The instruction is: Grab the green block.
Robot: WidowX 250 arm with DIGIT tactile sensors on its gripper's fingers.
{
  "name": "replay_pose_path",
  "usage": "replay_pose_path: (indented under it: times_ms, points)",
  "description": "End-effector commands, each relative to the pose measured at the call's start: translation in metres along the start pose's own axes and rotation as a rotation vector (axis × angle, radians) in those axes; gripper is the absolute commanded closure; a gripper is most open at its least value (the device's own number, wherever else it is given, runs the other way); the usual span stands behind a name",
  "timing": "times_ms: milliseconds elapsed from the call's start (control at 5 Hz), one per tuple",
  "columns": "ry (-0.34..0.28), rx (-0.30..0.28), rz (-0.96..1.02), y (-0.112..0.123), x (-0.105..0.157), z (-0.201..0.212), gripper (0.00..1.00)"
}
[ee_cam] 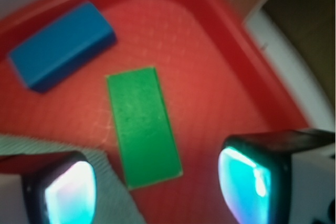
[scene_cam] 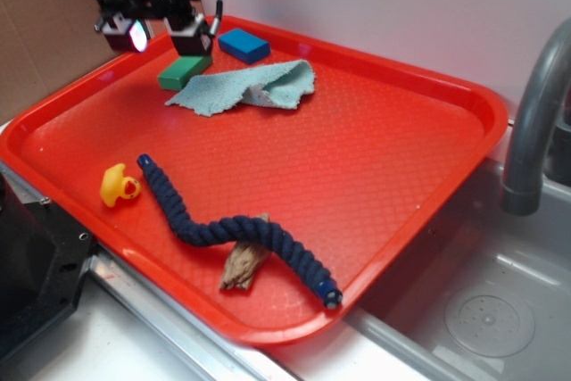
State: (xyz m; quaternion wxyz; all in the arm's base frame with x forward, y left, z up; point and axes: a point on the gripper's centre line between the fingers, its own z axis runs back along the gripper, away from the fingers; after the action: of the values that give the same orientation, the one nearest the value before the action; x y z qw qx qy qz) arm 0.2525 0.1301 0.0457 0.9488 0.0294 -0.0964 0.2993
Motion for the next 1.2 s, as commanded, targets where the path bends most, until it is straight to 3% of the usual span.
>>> replay_pose_path:
  times_ms: [0,200,400,600,1000]
  points:
    - [-0.009,-0.028,-0.034,-0.004,0.022,-0.02,0.0]
    - [-0.053,-0.035,-0.053,-0.012,0.013,-0.021,0.0]
    - [-0.009,0.007,-0.1,-0.025,-0.002,-0.03,0.89]
    - [0.015,0.029,-0.137,-0.032,-0.009,-0.03,1.0]
    - [0.032,0.015,-0.187,-0.038,-0.033,0.006,1.0]
